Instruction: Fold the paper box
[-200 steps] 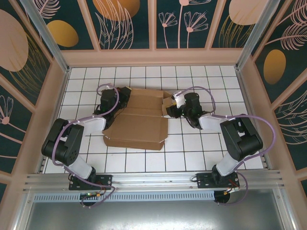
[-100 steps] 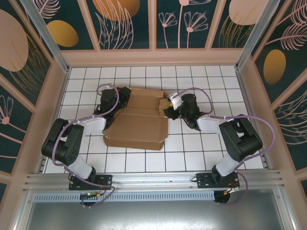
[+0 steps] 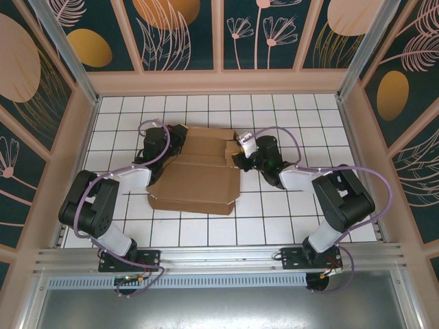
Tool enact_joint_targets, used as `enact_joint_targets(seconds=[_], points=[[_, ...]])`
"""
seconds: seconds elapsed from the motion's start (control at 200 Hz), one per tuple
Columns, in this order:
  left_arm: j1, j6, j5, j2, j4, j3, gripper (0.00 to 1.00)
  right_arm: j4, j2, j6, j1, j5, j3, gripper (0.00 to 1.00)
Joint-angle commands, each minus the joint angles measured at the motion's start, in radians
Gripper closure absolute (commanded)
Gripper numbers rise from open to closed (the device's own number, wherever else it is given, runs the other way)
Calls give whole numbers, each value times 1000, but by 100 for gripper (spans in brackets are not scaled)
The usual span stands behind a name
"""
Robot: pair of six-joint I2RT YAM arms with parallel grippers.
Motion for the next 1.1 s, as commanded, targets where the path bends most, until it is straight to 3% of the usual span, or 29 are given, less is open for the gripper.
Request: enact_joint_targets(seconds=[0.0,0.425,0.535,0.846,0.986,1.091], points=[[-7,26,17,-10,-57,1,100,31,37,-15,42,91,48,64],[-12,11,14,-13,-63,-6,100,47,114,19,135,482,96,60],[-14,13,9,-17,-68,-7,100,45,135,20,136,530,116,60],[-16,10,-7,-27,-87,-13,100,7,189,32,129,587,171,79],[-17,9,-19,-33,-103,-9,100,-92,235,49,130,656,238,82],[-19,11,-30,-33,-124,3,100,-120,257,77,136,778,259,84]])
